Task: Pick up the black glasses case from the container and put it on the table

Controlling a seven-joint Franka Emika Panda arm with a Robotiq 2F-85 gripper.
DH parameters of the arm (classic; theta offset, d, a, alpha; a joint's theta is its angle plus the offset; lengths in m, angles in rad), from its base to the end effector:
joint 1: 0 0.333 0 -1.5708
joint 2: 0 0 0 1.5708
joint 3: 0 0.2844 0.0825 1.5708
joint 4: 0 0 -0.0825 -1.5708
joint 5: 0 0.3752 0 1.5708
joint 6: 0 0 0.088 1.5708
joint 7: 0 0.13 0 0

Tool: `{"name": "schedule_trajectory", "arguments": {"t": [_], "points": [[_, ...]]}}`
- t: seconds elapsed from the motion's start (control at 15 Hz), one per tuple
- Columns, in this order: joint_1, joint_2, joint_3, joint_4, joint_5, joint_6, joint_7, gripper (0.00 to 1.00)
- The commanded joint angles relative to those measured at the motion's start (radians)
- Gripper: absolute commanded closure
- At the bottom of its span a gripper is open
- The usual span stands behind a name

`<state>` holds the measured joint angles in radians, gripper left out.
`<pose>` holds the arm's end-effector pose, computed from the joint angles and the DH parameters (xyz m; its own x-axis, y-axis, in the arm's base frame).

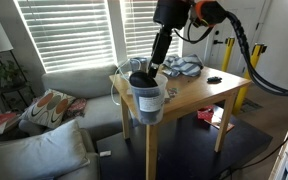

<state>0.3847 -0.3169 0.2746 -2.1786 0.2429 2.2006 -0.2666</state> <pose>0.3840 0.3236 0.5013 0.6507 0.6770 0.3438 0.7344 -0.6762 -0.0583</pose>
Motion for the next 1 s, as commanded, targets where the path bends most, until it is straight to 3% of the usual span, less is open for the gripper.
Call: {"name": "schedule_trajectory", "arguments": {"t": [0.0,0.8,0.93], "points": [[0.002,0.014,0.001,-0.002,0.008,0.025,0.005,0.38],[0.003,0.108,0.002,-0.002,0.011,0.167,-0.033,0.50],[-0.003,0.111,0.002,-0.006,-0.002,0.165,-0.025,0.75]]}}
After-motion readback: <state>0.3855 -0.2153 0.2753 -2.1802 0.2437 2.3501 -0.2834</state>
